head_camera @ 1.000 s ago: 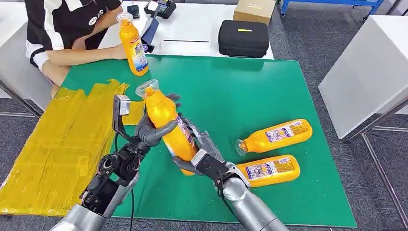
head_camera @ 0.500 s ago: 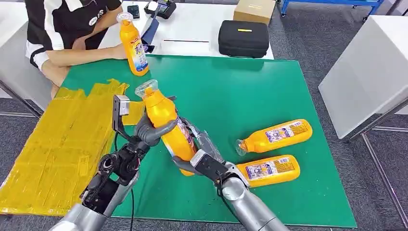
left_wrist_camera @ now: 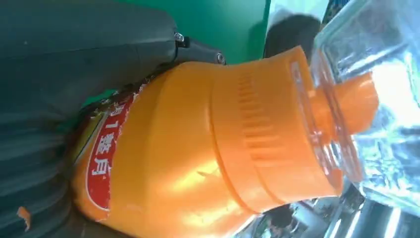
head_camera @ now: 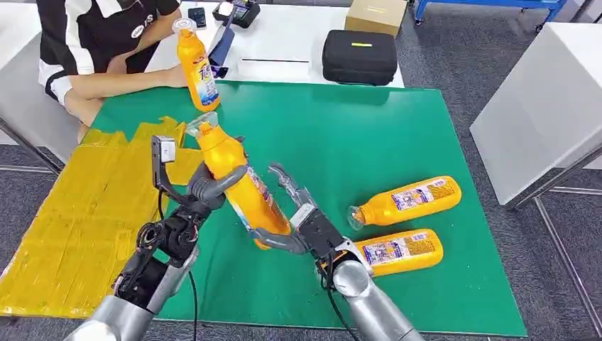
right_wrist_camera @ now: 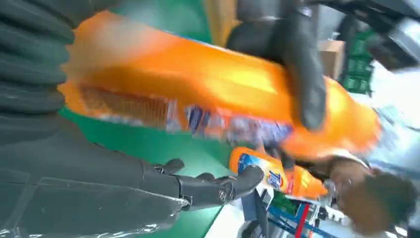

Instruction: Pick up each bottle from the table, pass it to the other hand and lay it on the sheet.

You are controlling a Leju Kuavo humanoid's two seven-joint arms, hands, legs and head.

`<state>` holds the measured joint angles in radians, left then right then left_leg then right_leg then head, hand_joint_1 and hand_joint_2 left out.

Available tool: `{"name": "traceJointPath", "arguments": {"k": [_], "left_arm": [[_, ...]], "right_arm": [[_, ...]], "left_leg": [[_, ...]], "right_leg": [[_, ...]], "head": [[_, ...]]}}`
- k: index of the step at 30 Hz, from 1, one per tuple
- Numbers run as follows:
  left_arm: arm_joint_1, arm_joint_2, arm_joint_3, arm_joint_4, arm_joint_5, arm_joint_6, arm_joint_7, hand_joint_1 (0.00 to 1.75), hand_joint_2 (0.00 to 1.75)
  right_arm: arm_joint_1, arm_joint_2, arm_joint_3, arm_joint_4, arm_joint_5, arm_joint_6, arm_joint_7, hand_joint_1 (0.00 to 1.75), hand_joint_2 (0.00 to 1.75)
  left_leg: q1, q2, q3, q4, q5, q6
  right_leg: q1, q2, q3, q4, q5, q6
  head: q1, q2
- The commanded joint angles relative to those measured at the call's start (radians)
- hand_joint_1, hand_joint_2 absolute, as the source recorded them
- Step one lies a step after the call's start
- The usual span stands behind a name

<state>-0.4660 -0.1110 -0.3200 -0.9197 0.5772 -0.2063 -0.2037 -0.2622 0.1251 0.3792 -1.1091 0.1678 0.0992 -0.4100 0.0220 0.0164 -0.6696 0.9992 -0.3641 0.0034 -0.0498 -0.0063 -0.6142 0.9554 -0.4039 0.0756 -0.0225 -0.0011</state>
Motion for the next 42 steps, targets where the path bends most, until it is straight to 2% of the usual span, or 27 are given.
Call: {"name": "traceJointPath", "arguments": {"k": [1,4,6,7,10,12,14,16,18,20,21,23,24,26,27,30,31,33,35,38,39,40,42], "left_arm": [[-0.035,0.029,0.066,0.058,-0.001,0.058,-0.009,1.75,1.75],[-0.024,0.036,0.079,0.041,-0.02,0.085,-0.023,1.75,1.75],[-0.017,0.041,0.087,0.036,-0.031,0.103,-0.029,1.75,1.75],[-0.01,0.046,0.087,0.023,-0.084,0.165,-0.058,1.75,1.75],[-0.008,0.049,0.09,0.02,-0.086,0.169,-0.058,1.75,1.75],[-0.008,0.049,0.09,0.02,-0.086,0.169,-0.058,1.75,1.75],[-0.006,0.054,0.081,0.012,-0.154,0.235,-0.093,1.75,1.75],[-0.005,0.062,0.07,0.004,-0.188,0.241,-0.108,1.75,1.75],[0.001,0.079,0.047,-0.024,-0.321,0.319,-0.154,1.75,1.75],[-0.001,0.082,0.037,-0.048,-0.442,0.39,-0.161,1.75,1.75],[-0.002,0.081,0.039,-0.052,-0.446,0.391,-0.158,1.75,1.75],[-0.002,0.08,0.04,-0.06,-0.511,0.426,-0.149,1.75,1.75],[-0.005,0.085,0.03,-0.062,-0.632,0.506,-0.145,1.75,1.75],[0.003,0.082,0.064,-0.076,-0.715,0.495,-0.13,1.75,1.75],[0.0,0.099,0.052,-0.07,-0.87,0.577,-0.118,1.75,1.75],[-0.013,0.112,0.049,-0.051,-1.028,0.631,-0.089,1.75,1.75],[-0.022,0.121,0.047,-0.032,-1.137,0.661,-0.071,1.75,1.75],[-0.024,0.123,0.051,-0.032,-1.136,0.661,-0.071,1.75,1.75],[-0.024,0.123,0.051,-0.032,-1.136,0.661,-0.071,1.75,1.75],[-0.06,0.136,0.036,0.056,-1.397,0.709,-0.003,1.75,1.75],[-0.07,0.139,0.034,0.08,-1.456,0.719,0.013,1.75,1.75],[-0.095,0.154,0.011,0.15,-1.635,0.751,0.076,1.75,1.75],[-0.111,0.15,0.023,0.226,-1.744,0.777,0.078,1.75,1.75]], "right_arm": [[0.094,-0.045,-0.081,-0.307,-0.093,-0.06,0.077,0.0,1.75],[0.108,-0.052,-0.081,-0.342,-0.104,-0.105,0.095,0.0,1.75],[0.116,-0.057,-0.088,-0.361,-0.116,-0.13,0.106,0.0,1.75],[0.13,-0.062,-0.096,-0.392,-0.115,-0.177,0.119,0.0,1.75],[0.136,-0.068,-0.102,-0.406,-0.115,-0.183,0.12,0.0,1.75],[0.136,-0.068,-0.102,-0.406,-0.115,-0.183,0.12,0.0,1.75],[0.15,-0.073,-0.105,-0.434,-0.094,-0.235,0.127,0.0,1.75],[0.157,-0.08,-0.109,-0.453,-0.08,-0.256,0.127,0.0,1.75],[0.174,-0.099,-0.118,-0.498,-0.034,-0.3,0.136,0.0,1.75],[0.182,-0.115,-0.131,-0.533,-0.03,-0.309,0.139,0.0,1.75],[0.184,-0.117,-0.134,-0.539,-0.029,-0.309,0.141,0.0,1.75],[0.185,-0.118,-0.139,-0.552,-0.021,-0.311,0.149,0.0,1.75],[0.189,-0.121,-0.144,-0.567,-0.016,-0.315,0.15,0.0,1.75],[0.194,-0.125,-0.151,-0.588,-0.003,-0.319,0.157,0.0,1.75],[0.202,-0.129,-0.159,-0.607,0.005,-0.319,0.163,0.0,1.75],[0.221,-0.136,-0.169,-0.629,0.017,-0.32,0.17,0.0,1.75],[0.233,-0.141,-0.174,-0.64,0.022,-0.322,0.17,0.0,1.75],[0.236,-0.143,-0.175,-0.639,0.022,-0.322,0.17,0.0,1.75],[0.236,-0.143,-0.175,-0.639,0.022,-0.322,0.17,0.0,1.75],[0.238,-0.153,-0.175,-0.64,0.03,-0.33,0.17,0.0,1.75],[0.238,-0.155,-0.175,-0.639,0.032,-0.329,0.172,0.0,1.75],[0.234,-0.161,-0.175,-0.633,0.033,-0.325,0.177,0.0,1.75],[0.227,-0.165,-0.171,-0.621,0.036,-0.328,0.178,0.0,1.75]], "left_leg": [[0.0,-0.002,0.004,0.001,-0.003,0.001],[0.0,-0.002,0.007,0.001,-0.004,0.001],[0.0,-0.001,0.003,0.0,-0.002,0.0],[0.0,-0.001,0.005,0.001,-0.003,0.001],[0.0,-0.002,0.007,0.001,-0.004,0.001],[0.0,-0.001,0.002,0.0,-0.002,0.0],[0.0,-0.002,0.006,0.001,-0.004,0.001],[0.0,-0.001,0.005,0.001,-0.003,0.001],[0.0,-0.001,0.003,0.0,-0.002,0.0],[0.0,-0.002,0.008,0.002,-0.005,0.001],[0.0,-0.002,0.003,0.001,-0.002,0.0],[0.0,-0.002,0.004,0.001,-0.003,0.001],[0.0,-0.003,0.006,0.002,-0.004,0.001],[0.0,-0.002,0.005,0.002,-0.004,0.001],[0.0,-0.001,0.003,0.001,-0.002,0.0],[0.0,-0.002,0.008,0.002,-0.005,0.001],[0.0,-0.001,0.004,0.0,-0.002,0.0],[0.001,-0.003,0.007,0.001,-0.004,0.0],[0.0,-0.001,0.003,0.0,-0.001,0.0],[0.001,-0.002,0.006,0.001,-0.004,0.001],[0.0,-0.001,0.003,0.0,-0.002,0.0],[0.001,-0.002,0.006,0.001,-0.003,0.0],[0.0,-0.002,0.006,0.0,-0.002,0.0]], "right_leg": [[0.0,-0.001,0.004,0.001,-0.003,-0.005],[0.001,-0.001,0.008,0.001,-0.004,-0.007],[0.0,0.0,0.003,0.0,-0.002,-0.004],[0.001,0.0,0.005,0.001,-0.003,-0.006],[0.001,0.0,0.007,0.001,-0.004,-0.007],[0.001,0.0,0.003,0.0,-0.001,-0.004],[0.001,0.0,0.007,0.001,-0.004,-0.006],[0.001,0.001,0.005,0.0,-0.003,-0.006],[0.001,0.0,0.004,0.0,-0.002,-0.004],[0.001,0.0,0.008,0.002,-0.005,-0.008],[0.001,-0.001,0.004,0.001,-0.003,-0.005],[0.001,-0.001,0.004,0.001,-0.003,-0.005],[0.001,-0.001,0.006,0.001,-0.004,-0.006],[0.001,0.0,0.006,0.001,-0.003,-0.006],[0.001,0.0,0.003,0.001,-0.002,-0.004],[0.001,0.0,0.008,0.002,-0.005,-0.008],[0.001,0.0,0.004,0.0,-0.002,-0.005],[0.001,-0.001,0.007,0.001,-0.004,-0.007],[0.001,0.0,0.003,0.0,-0.001,-0.004],[0.001,0.0,0.006,0.001,-0.003,-0.006],[0.001,0.0,0.003,0.0,-0.001,-0.004],[0.001,-0.001,0.006,0.0,-0.003,-0.006],[0.001,-0.001,0.006,0.0,-0.002,-0.006]], "head": [[0.0,0.0],[0.0,0.0],[0.0,0.0],[0.0,0.0],[0.0,0.0],[0.0,0.0],[0.0,0.0],[0.0,0.0],[0.0,0.0],[0.0,0.0],[0.0,0.0],[0.0,0.0],[0.0,0.0],[0.0,0.0],[0.0,0.0],[0.0,0.0],[0.0,0.0],[0.0,0.0],[0.0,0.0],[0.0,0.0],[0.0,0.0],[0.0,0.0],[0.0,0.0]]}}
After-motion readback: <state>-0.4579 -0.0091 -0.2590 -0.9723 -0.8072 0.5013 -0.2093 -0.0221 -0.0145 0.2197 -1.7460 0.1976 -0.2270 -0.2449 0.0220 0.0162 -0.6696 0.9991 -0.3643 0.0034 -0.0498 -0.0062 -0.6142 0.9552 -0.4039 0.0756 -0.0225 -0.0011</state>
